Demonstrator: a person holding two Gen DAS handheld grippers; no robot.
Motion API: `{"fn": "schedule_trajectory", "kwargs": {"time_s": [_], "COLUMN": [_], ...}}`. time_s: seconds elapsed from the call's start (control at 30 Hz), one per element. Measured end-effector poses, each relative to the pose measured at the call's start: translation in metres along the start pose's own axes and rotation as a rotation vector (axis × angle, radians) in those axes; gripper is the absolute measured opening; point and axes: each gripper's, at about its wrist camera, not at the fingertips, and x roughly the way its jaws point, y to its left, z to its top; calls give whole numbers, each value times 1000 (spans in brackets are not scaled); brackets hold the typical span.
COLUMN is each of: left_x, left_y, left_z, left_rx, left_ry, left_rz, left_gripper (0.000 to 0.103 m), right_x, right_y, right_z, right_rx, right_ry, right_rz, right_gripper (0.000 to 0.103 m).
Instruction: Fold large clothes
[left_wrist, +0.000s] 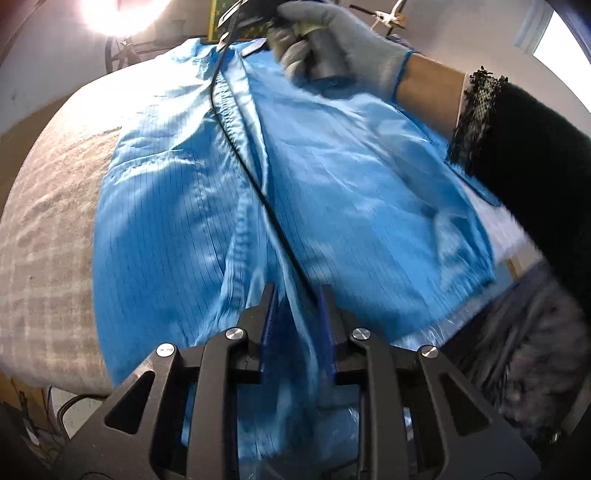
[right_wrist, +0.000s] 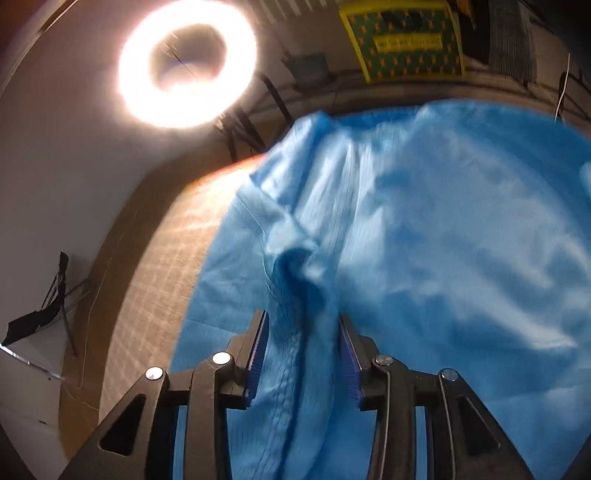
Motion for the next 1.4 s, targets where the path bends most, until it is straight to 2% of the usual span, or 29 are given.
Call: {"fn": "schedule_trajectory", "kwargs": {"time_s": [0.13, 0.23, 0.33, 0.43, 0.53, 0.57, 0.63, 0.73, 0.8, 0.9, 1.07, 1.13, 1.23, 1.37, 1.4], "left_x": [-33, -68, -92, -101, -94, -91, -77, -54, -35, -15, -12, -27, -61, -97, -102], "left_y": [2, 2, 18, 44, 74, 79, 87, 88, 86, 81, 84, 83, 76, 64, 61], "left_z": [-23, -46, -54, -49, -36, -33, -25, -19, -21, -32, -36, -31, -15, 8, 13], "left_rx": [32, 35, 21, -21, -113, -125, -137, -124, -94, -29, -49, -101, -156, -118, -96], "left_ry": [-18, -54, -84, -111, -120, -117, -93, -40, 22, 87, 113, 80, -26, -184, -224], "left_rz": [-28, -43, -14, 41, 36, 33, 26, 42, 76, 144, 146, 116, 87, 109, 131], "left_gripper": [21, 21, 21, 21, 18, 6, 5, 5, 5, 5, 5, 5, 5, 5, 5], "right_x": [-62, -115, -154, -172, -168, -161, -144, -109, -91, -73, -77, -82, -100, -139, -151], "right_y": [6, 16, 32, 51, 69, 76, 86, 103, 110, 113, 106, 103, 97, 82, 75], "right_z": [-3, -17, -47, -91, -143, -162, -194, -232, -250, -270, -286, -286, -279, -265, -261], "right_rx": [-62, -95, -148, -198, -240, -254, -271, -300, -323, -360, -367, -329, -266, -208, -183], "right_ry": [-50, -84, -84, -43, 25, 55, 114, 211, 254, 299, 267, 255, 217, 102, 67], "right_rz": [13, 53, 73, 118, 155, 161, 180, 171, 153, 76, 22, 18, 58, 29, 13], "right_gripper": [40, 40, 39, 37, 32, 32, 26, 25, 24, 24, 21, 25, 29, 38, 45]}}
